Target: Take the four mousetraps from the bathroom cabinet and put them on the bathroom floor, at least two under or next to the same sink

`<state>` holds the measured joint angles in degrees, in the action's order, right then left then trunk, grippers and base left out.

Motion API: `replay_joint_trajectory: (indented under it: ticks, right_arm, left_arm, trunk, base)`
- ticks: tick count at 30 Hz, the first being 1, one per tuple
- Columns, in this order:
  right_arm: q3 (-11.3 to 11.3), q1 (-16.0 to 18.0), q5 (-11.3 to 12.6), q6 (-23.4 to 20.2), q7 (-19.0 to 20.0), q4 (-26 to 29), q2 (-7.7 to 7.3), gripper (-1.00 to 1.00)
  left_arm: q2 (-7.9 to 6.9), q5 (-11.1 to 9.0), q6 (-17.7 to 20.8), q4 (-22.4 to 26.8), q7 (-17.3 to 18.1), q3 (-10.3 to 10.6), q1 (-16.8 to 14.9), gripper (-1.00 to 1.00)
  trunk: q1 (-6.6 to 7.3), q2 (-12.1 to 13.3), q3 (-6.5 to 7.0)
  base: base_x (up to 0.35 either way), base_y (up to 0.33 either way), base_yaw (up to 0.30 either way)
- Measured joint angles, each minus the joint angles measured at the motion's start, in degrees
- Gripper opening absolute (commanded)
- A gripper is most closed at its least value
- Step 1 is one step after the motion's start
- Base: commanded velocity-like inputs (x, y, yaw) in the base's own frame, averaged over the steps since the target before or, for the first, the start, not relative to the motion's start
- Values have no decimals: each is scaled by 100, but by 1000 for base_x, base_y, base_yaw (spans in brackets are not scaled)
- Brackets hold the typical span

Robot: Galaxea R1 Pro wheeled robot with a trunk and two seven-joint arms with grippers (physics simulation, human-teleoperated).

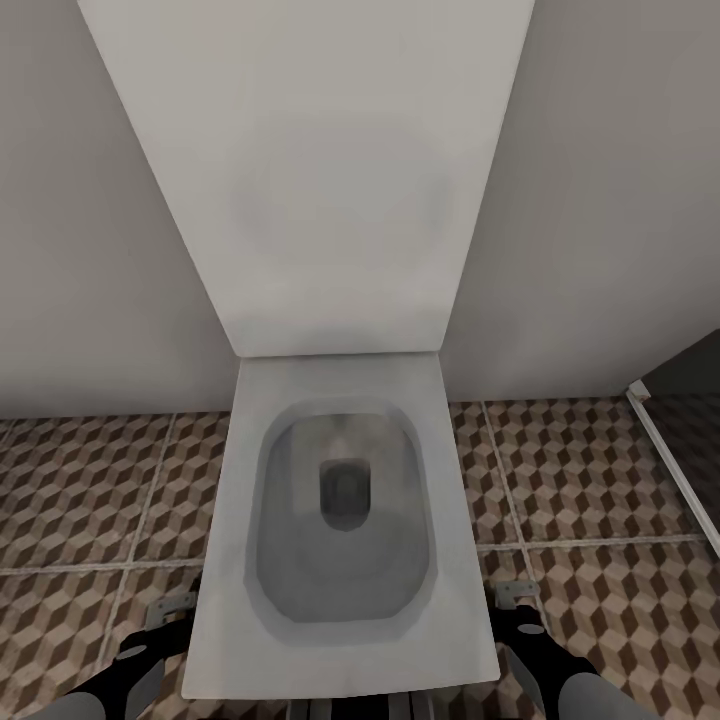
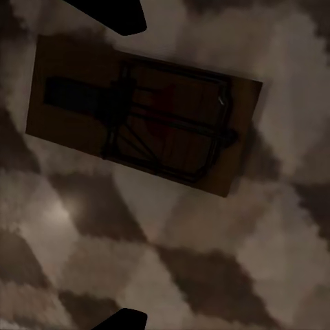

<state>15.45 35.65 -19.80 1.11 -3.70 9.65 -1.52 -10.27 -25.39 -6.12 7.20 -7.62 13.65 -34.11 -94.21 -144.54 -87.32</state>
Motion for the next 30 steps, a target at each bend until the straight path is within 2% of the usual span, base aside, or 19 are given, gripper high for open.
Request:
replay_joint_trajectory:
  ticks: [30]
  right_arm:
    - [-1,0,0,14,0,3,0,100]
  left_arm:
    - [-3,27,-77,7,27,0,2,100]
  trunk:
    - [0,0,0]
  base:
    - [0,0,0]
